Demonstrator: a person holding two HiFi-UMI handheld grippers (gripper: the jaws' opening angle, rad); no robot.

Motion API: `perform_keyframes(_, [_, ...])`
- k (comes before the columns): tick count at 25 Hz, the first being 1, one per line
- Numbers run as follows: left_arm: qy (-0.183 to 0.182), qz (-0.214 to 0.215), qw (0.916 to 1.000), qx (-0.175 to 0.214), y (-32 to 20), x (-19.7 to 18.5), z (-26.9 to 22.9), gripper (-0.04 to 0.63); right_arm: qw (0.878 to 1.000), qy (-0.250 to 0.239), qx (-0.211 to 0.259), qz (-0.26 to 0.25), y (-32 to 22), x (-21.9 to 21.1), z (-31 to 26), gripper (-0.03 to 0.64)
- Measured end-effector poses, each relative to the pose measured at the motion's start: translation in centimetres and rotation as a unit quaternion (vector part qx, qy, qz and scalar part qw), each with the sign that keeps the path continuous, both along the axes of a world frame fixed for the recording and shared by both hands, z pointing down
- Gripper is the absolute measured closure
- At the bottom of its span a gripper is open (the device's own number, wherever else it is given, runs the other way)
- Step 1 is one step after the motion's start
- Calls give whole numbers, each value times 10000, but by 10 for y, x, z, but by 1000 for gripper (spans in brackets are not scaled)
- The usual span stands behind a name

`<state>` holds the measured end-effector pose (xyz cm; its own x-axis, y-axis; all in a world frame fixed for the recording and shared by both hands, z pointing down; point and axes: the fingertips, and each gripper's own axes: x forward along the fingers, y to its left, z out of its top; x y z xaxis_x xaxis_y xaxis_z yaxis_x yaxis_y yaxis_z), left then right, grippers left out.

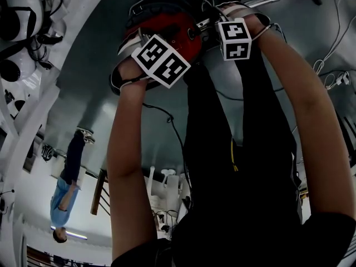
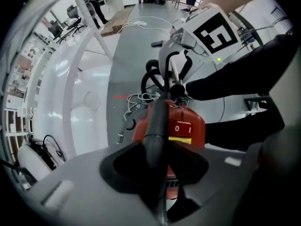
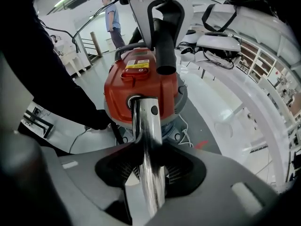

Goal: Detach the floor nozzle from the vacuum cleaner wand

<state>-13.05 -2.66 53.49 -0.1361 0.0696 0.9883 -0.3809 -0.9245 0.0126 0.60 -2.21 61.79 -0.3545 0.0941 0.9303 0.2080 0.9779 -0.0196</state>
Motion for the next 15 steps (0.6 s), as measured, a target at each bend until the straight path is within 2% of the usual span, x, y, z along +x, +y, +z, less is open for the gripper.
perform_keyframes(5, [-66, 346, 9994, 5, 3, 9, 17, 428, 9998, 59, -140, -135, 18, -1, 9, 434])
perform_keyframes(11, [1, 676, 9977, 25, 9, 20, 26, 417, 9999, -74, -132, 67, 24, 1, 11, 430])
perform_keyframes(15, [-28, 726, 9972, 182, 7, 23, 32, 358, 9998, -52, -207, 24, 27, 1, 11, 428])
